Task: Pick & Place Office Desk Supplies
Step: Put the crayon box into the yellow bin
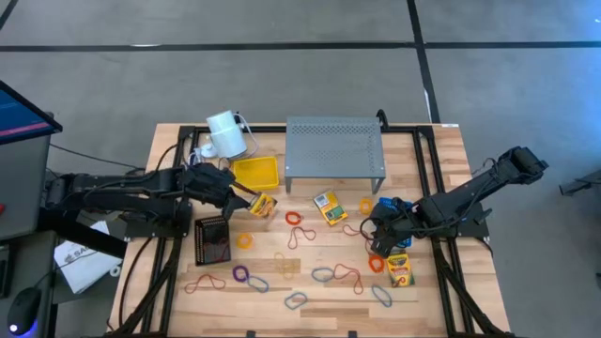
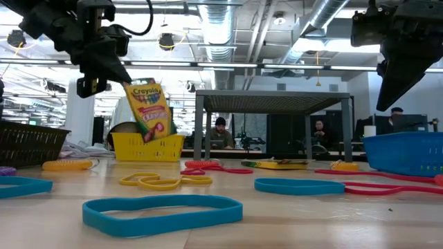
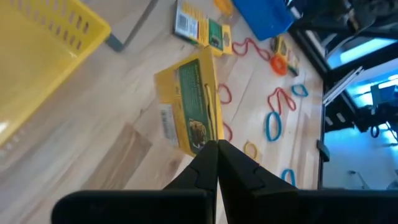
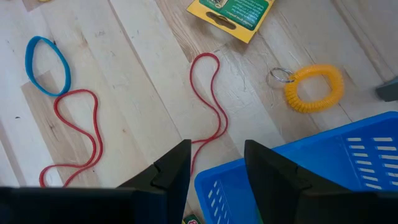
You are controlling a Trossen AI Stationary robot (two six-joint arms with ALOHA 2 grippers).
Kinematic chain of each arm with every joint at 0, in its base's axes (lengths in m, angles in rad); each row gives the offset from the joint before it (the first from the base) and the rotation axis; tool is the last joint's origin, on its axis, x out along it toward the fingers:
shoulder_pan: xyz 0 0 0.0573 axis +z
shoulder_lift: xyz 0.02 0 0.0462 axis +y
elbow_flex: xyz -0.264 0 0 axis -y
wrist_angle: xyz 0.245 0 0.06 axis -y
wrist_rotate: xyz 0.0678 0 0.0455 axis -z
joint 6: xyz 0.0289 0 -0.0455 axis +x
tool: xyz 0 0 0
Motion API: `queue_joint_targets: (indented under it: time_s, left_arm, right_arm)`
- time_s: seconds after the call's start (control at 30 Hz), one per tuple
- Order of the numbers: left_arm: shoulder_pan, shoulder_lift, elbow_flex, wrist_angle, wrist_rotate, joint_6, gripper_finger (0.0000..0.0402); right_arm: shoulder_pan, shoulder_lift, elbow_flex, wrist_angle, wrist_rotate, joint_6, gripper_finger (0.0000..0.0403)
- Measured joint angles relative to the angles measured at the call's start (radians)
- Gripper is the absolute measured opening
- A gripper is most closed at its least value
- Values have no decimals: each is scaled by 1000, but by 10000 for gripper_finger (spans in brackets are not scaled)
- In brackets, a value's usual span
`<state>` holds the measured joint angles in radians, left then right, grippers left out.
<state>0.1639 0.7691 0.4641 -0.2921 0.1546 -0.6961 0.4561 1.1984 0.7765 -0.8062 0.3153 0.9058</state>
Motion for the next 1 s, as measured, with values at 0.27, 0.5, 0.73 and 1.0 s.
queue_joint_targets:
  time_s: [0.27, 0.5, 0.73, 1.0]
  left_arm:
    - [36, -59, 81, -46, -52, 48, 0]
    - [86, -54, 176, -158, -132, 144, 0]
    - [160, -38, 199, -160, -166, 203, 0]
    - [220, 38, 198, -163, -219, 268, 0]
  right_arm:
    - [0, 0, 0, 0, 0, 0, 147]
    - [0, 0, 0, 0, -1, 0, 147]
    - [0, 0, 0, 0, -1, 0, 147]
    - [0, 0, 0, 3, -3, 2, 147]
